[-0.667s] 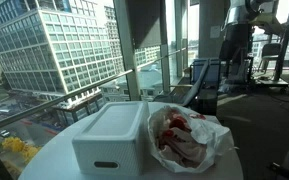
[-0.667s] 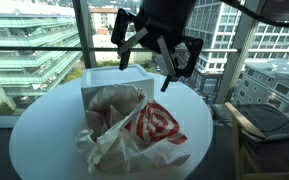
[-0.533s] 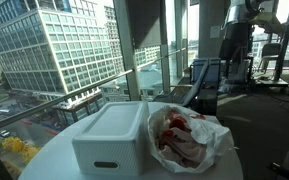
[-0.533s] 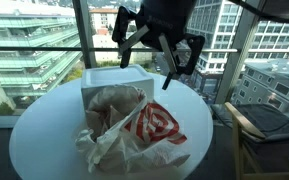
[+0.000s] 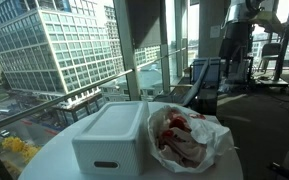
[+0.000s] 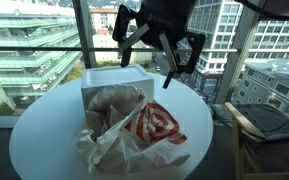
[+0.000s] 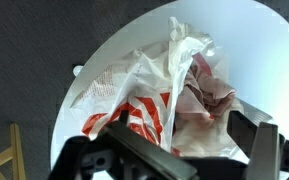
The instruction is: Remove the item from the plastic bag and put them on the white basket
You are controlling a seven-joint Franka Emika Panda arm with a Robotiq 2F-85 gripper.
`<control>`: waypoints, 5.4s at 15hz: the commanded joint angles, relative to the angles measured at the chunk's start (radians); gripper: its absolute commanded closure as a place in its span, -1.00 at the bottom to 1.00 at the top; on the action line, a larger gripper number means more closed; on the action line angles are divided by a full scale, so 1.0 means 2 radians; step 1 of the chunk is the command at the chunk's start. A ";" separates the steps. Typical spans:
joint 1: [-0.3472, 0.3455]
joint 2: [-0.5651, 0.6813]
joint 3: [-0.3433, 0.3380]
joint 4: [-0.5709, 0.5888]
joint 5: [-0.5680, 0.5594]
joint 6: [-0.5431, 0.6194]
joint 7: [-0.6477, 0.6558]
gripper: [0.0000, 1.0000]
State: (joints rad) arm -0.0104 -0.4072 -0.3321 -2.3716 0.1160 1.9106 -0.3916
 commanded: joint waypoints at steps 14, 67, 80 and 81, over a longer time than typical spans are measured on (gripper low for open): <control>0.044 0.169 0.148 -0.004 -0.013 0.160 0.001 -1.00; 0.082 0.258 0.269 0.159 -0.240 0.464 0.095 0.90; 0.027 0.232 0.332 0.082 -0.127 0.498 -0.001 -0.94; 0.022 0.209 0.320 0.064 -0.129 0.465 0.013 -1.00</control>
State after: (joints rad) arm 0.0732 0.1699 0.3329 -2.1229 -0.1665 2.9373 -0.3826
